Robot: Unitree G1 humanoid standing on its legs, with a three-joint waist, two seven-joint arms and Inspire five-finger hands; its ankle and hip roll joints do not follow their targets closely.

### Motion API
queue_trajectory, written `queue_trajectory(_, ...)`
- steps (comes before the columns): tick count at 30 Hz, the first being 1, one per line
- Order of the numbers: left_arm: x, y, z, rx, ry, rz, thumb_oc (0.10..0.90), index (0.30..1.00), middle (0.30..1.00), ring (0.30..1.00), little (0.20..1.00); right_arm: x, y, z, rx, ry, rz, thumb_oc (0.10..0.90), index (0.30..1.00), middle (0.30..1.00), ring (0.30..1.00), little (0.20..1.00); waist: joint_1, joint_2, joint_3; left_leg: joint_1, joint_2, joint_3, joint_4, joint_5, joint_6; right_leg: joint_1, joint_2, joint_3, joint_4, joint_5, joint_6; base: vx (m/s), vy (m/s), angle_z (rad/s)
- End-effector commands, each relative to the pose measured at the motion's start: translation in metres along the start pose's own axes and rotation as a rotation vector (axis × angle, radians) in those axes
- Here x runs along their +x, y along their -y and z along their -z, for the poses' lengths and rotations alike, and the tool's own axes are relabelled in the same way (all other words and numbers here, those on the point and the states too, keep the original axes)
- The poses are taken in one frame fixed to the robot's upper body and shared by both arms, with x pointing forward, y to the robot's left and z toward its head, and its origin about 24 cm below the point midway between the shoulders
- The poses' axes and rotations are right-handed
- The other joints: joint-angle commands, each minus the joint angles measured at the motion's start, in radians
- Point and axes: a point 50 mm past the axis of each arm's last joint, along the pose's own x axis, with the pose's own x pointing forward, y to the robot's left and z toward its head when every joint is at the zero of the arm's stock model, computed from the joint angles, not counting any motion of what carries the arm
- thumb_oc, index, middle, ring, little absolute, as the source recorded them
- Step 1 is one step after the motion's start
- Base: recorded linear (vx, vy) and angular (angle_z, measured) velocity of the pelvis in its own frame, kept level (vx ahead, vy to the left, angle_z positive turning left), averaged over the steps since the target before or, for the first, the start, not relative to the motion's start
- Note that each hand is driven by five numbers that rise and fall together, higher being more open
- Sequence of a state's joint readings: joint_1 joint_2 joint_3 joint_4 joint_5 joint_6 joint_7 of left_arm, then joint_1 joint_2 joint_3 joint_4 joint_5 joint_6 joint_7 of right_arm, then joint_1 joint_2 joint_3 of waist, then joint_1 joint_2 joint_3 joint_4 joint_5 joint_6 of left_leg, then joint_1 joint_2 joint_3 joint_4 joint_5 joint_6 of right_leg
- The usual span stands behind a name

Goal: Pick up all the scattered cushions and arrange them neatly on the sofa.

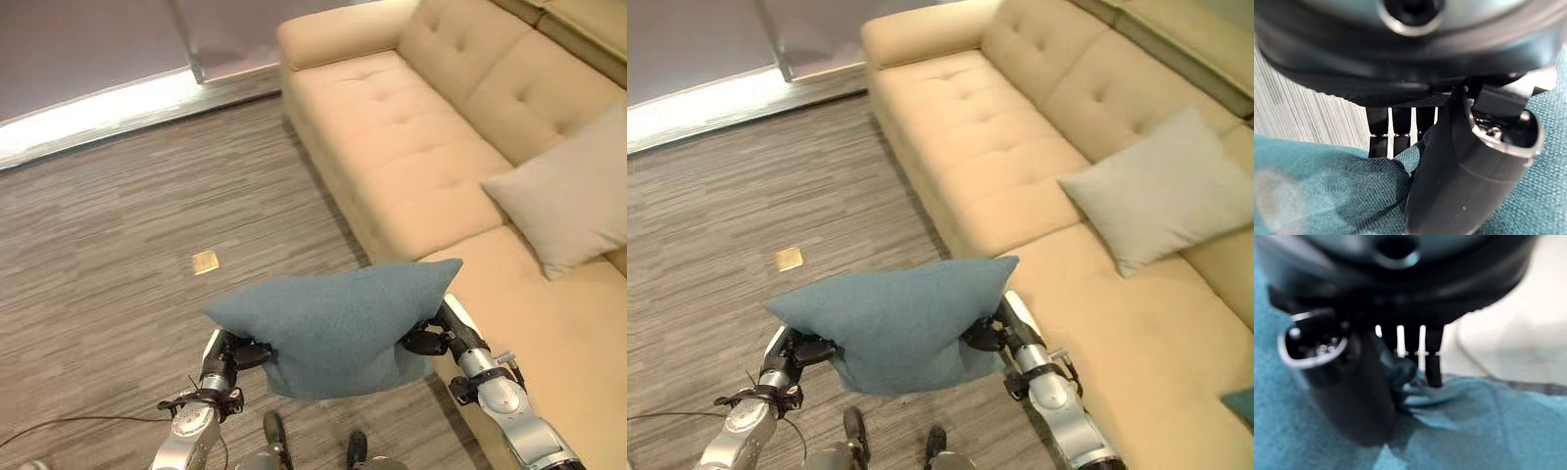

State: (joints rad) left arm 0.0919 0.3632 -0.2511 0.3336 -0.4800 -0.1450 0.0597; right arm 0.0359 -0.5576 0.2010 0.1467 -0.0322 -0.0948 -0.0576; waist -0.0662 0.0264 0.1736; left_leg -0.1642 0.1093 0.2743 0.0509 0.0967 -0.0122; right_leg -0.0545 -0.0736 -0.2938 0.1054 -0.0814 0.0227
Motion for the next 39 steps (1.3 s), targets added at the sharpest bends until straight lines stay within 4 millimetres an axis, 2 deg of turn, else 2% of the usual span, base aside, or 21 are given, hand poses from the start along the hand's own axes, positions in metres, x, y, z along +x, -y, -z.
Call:
queue_trajectory(1, 0.009, 0.038, -0.064, 0.022, 0.31, 0.251, 0.4, 0.3, 0.3, 0.3, 0.3, 0.014, -0.005, -0.077, 0.094, 0.399, 0.006, 0.4, 0.3, 0.3, 0.3, 0.3, 0.001, -0.081, -0.068, -0.117, -0.03, 0.018, 0.079, -0.048, -0.049, 0.002, 0.007, 0.072, -0.094, 0.025, 0.076, 0.19, 0.054, 0.4)
queue_trajectory(4, 0.003, 0.031, -0.058, 0.043, 0.291, 0.232, 0.4, 0.3, 0.3, 0.3, 0.3, 0.014, -0.012, -0.082, 0.095, 0.417, -0.024, 0.4, 0.3, 0.3, 0.3, 0.3, 0.025, -0.092, -0.08, -0.092, -0.051, -0.041, 0.056, -0.069, -0.038, 0.03, 0.019, 0.095, -0.092, 0.006, 0.08, 0.24, 0.086, 0.01)
queue_trajectory(9, 0.003, 0.028, -0.063, 0.061, 0.308, 0.225, 0.4, 0.3, 0.3, 0.3, 0.3, 0.016, -0.018, -0.087, 0.11, 0.437, -0.041, 0.4, 0.3, 0.3, 0.3, 0.3, 0.051, -0.11, -0.086, -0.069, -0.065, -0.049, 0.059, -0.103, -0.011, 0.026, -0.002, 0.123, -0.023, -0.006, 0.102, 0.19, 0.146, -0.2)
queue_trajectory(12, 0.004, 0.027, -0.068, 0.082, 0.324, 0.22, 0.4, 0.3, 0.3, 0.3, 0.3, 0.016, -0.017, -0.09, 0.115, 0.448, -0.033, 0.4, 0.3, 0.3, 0.3, 0.3, 0.053, -0.112, -0.082, -0.043, -0.078, -0.049, 0.057, -0.123, 0.012, -0.01, -0.02, 0.137, 0.094, 0.027, 0.131, 0.09, 0.138, -0.3)
queue_trajectory(14, 0.008, 0.027, -0.076, 0.109, 0.352, 0.208, 0.4, 0.3, 0.3, 0.3, 0.3, 0.017, -0.013, -0.094, 0.102, 0.464, -0.017, 0.4, 0.3, 0.3, 0.3, 0.3, 0.038, -0.102, -0.055, -0.014, -0.086, -0.063, 0.061, -0.145, 0.039, -0.085, -0.031, 0.17, 0.281, 0.095, 0.164, 0.15, 0.199, -0.08)
queue_trajectory(16, 0.01, 0.025, -0.077, 0.114, 0.357, 0.19, 0.4, 0.3, 0.3, 0.3, 0.3, 0.016, -0.01, -0.093, 0.107, 0.463, -0.003, 0.4, 0.3, 0.3, 0.3, 0.3, 0.029, -0.084, -0.051, 0.016, -0.083, -0.073, 0.047, -0.156, 0.047, -0.145, -0.011, 0.185, 0.349, 0.094, 0.155, 0.18, 0.146, 0.0)
queue_trajectory(19, 0.01, 0.025, -0.077, 0.114, 0.357, 0.191, 0.4, 0.3, 0.3, 0.3, 0.3, 0.016, -0.01, -0.093, 0.107, 0.463, -0.003, 0.4, 0.3, 0.3, 0.3, 0.3, 0.029, -0.085, -0.052, 0.016, -0.083, -0.073, 0.047, -0.156, 0.047, -0.145, -0.011, 0.186, 0.35, 0.093, 0.155, 0.1, 0.046, 0.1)
queue_trajectory(21, 0.01, 0.023, -0.076, 0.086, 0.356, 0.168, 0.4, 0.3, 0.3, 0.3, 0.3, 0.015, -0.007, -0.091, 0.121, 0.455, 0.002, 0.4, 0.3, 0.3, 0.3, 0.3, 0.007, -0.074, -0.047, 0.077, -0.1, -0.096, 0.003, -0.165, 0.042, -0.215, 0.019, 0.175, 0.28, 0.063, 0.128, 0.43, 0.116, -0.01)
queue_trajectory(22, 0.01, 0.023, -0.075, 0.076, 0.35, 0.169, 0.4, 0.3, 0.3, 0.3, 0.3, 0.014, -0.005, -0.089, 0.127, 0.447, 0.006, 0.4, 0.3, 0.3, 0.3, 0.3, -0.009, -0.076, -0.044, 0.127, -0.122, -0.114, -0.024, -0.188, 0.038, -0.254, 0.029, 0.148, 0.163, 0.071, 0.114, 0.6, 0.03, -0.21)
queue_trajectory(23, 0.012, 0.025, -0.075, 0.068, 0.352, 0.172, 0.4, 0.3, 0.3, 0.3, 0.3, 0.014, -0.004, -0.086, 0.135, 0.435, 0.008, 0.4, 0.3, 0.3, 0.3, 0.3, -0.029, -0.079, -0.043, 0.17, -0.142, -0.144, -0.042, -0.207, 0.029, -0.275, 0.037, 0.137, 0.013, 0.125, 0.126, 0.66, 0.005, -0.24)
queue_trajectory(25, 0.012, 0.029, -0.076, 0.062, 0.362, 0.191, 0.4, 0.3, 0.3, 0.3, 0.3, 0.012, -0.006, -0.085, 0.143, 0.43, 0.0, 0.4, 0.3, 0.3, 0.3, 0.3, -0.044, -0.084, -0.045, 0.222, -0.166, -0.183, -0.047, -0.241, 0.026, -0.292, 0.036, 0.163, -0.054, 0.171, 0.137, 0.51, -0.052, 0.18)
queue_trajectory(28, 0.012, 0.031, -0.075, 0.061, 0.362, 0.201, 0.4, 0.3, 0.3, 0.3, 0.3, 0.011, -0.006, -0.084, 0.144, 0.429, -0.002, 0.4, 0.3, 0.3, 0.3, 0.3, -0.045, -0.084, -0.048, 0.238, -0.172, -0.193, -0.041, -0.259, 0.026, -0.276, 0.034, 0.168, -0.059, 0.178, 0.133, 0.31, -0.072, 0.82)
queue_trajectory(29, 0.011, 0.035, -0.071, 0.058, 0.351, 0.215, 0.4, 0.3, 0.3, 0.3, 0.3, 0.01, -0.006, -0.08, 0.141, 0.42, -0.007, 0.4, 0.3, 0.3, 0.3, 0.3, -0.058, -0.069, -0.07, 0.242, -0.161, -0.2, 0.046, -0.279, -0.005, -0.246, 0.034, 0.164, -0.042, 0.181, 0.109, 0.33, -0.095, 0.85)
queue_trajectory(30, 0.011, 0.035, -0.071, 0.058, 0.351, 0.215, 0.4, 0.3, 0.3, 0.3, 0.3, 0.01, -0.006, -0.08, 0.141, 0.42, -0.007, 0.4, 0.3, 0.3, 0.3, 0.3, -0.059, -0.068, -0.07, 0.241, -0.161, -0.201, 0.047, -0.279, -0.005, -0.246, 0.034, 0.164, -0.042, 0.181, 0.109, 0.55, -0.197, 0.86)
queue_trajectory(31, 0.009, 0.037, -0.069, 0.026, 0.344, 0.223, 0.4, 0.3, 0.3, 0.3, 0.3, 0.009, -0.004, -0.08, 0.139, 0.422, -0.015, 0.4, 0.3, 0.3, 0.3, 0.3, -0.062, -0.059, -0.073, 0.201, -0.12, -0.161, 0.229, -0.238, -0.064, -0.183, 0.039, 0.138, -0.05, 0.164, 0.086, 0.2, -0.103, 0.49)
queue_trajectory(32, 0.009, 0.037, -0.069, 0.027, 0.344, 0.223, 0.4, 0.3, 0.3, 0.3, 0.3, 0.009, -0.004, -0.08, 0.14, 0.423, -0.015, 0.4, 0.3, 0.3, 0.3, 0.3, -0.064, -0.062, -0.075, 0.196, -0.124, -0.162, 0.23, -0.234, -0.063, -0.186, 0.035, 0.138, -0.052, 0.167, 0.086, 0.35, -0.233, 0.54)
queue_trajectory(33, 0.009, 0.038, -0.068, 0.016, 0.339, 0.232, 0.4, 0.3, 0.3, 0.3, 0.3, 0.011, -0.002, -0.082, 0.135, 0.43, -0.013, 0.4, 0.3, 0.3, 0.3, 0.3, -0.055, -0.079, -0.062, 0.088, -0.076, -0.126, 0.47, -0.156, -0.101, -0.13, 0.031, 0.126, -0.066, 0.143, 0.056, 0.14, -0.133, 0.34)
queue_trajectory(34, 0.009, 0.038, -0.068, 0.016, 0.339, 0.231, 0.4, 0.3, 0.3, 0.3, 0.3, 0.011, -0.002, -0.082, 0.134, 0.43, -0.013, 0.4, 0.3, 0.3, 0.3, 0.3, -0.056, -0.077, -0.063, 0.086, -0.075, -0.127, 0.472, -0.157, -0.101, -0.131, 0.032, 0.125, -0.066, 0.143, 0.056, 0.32, -0.258, 0.14)
queue_trajectory(35, 0.01, 0.038, -0.066, 0.005, 0.329, 0.223, 0.4, 0.3, 0.3, 0.3, 0.3, 0.012, -0.001, -0.082, 0.132, 0.423, -0.006, 0.4, 0.3, 0.3, 0.3, 0.3, -0.044, -0.092, -0.055, 0.025, -0.026, -0.081, 0.595, -0.131, -0.1, -0.081, 0.031, 0.112, -0.078, 0.109, 0.029, 0.17, -0.127, -0.1)
queue_trajectory(38, 0.01, 0.039, -0.065, 0.008, 0.316, 0.234, 0.4, 0.3, 0.3, 0.3, 0.3, 0.012, 0.001, -0.08, 0.131, 0.413, 0.004, 0.4, 0.3, 0.3, 0.3, 0.3, -0.031, -0.105, -0.05, -0.047, 0.023, -0.024, 0.6, -0.16, -0.075, -0.03, 0.033, 0.107, -0.087, 0.078, 0.021, 0.3, -0.128, -0.14)
queue_trajectory(39, 0.01, 0.038, -0.063, 0.023, 0.306, 0.237, 0.4, 0.3, 0.3, 0.3, 0.3, 0.012, 0.001, -0.079, 0.13, 0.405, 0.013, 0.4, 0.3, 0.3, 0.3, 0.3, -0.018, -0.112, -0.05, -0.1, 0.026, -0.012, 0.538, -0.175, -0.06, 0.006, 0.039, 0.116, -0.099, 0.058, 0.023, 0.3, -0.056, 0.09)
